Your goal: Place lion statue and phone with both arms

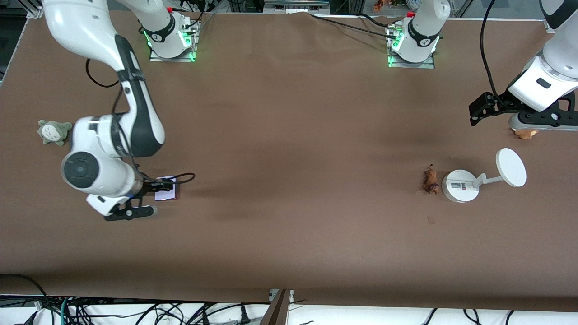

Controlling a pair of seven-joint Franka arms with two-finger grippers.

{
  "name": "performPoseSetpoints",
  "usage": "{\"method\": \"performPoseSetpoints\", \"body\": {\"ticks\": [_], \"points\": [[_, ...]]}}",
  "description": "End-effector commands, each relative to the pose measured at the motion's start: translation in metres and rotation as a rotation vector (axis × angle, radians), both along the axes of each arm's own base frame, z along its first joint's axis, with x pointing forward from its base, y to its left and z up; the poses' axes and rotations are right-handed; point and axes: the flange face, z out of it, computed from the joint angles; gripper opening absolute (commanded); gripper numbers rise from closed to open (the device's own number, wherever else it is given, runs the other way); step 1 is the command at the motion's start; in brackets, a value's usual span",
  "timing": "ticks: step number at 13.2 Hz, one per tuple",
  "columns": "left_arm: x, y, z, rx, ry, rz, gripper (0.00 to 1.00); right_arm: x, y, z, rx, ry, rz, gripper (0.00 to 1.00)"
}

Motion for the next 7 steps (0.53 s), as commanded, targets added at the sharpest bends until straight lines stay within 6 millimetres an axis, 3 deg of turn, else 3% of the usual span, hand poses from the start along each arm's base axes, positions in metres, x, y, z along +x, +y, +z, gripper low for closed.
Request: {"method": "performPoseSetpoints", "body": {"ticks": [1, 4, 7], "points": [[0.003, 0.000, 0.007, 0.005, 0.005, -0.021, 1.00, -0.004, -0.030, 0.056, 0.005, -0.009, 0.015, 1.00], [0.002, 0.000, 0.007, 0.008, 0.014, -0.021, 1.00, -0.019, -0.076, 0.112, 0.018, -0.015, -0.003, 1.00], [0.002, -0.001, 0.008, 0.008, 0.016, -0.022, 1.00, -0.053, -0.096, 0.166, 0.050, -0.034, -0.050, 1.00]]}}
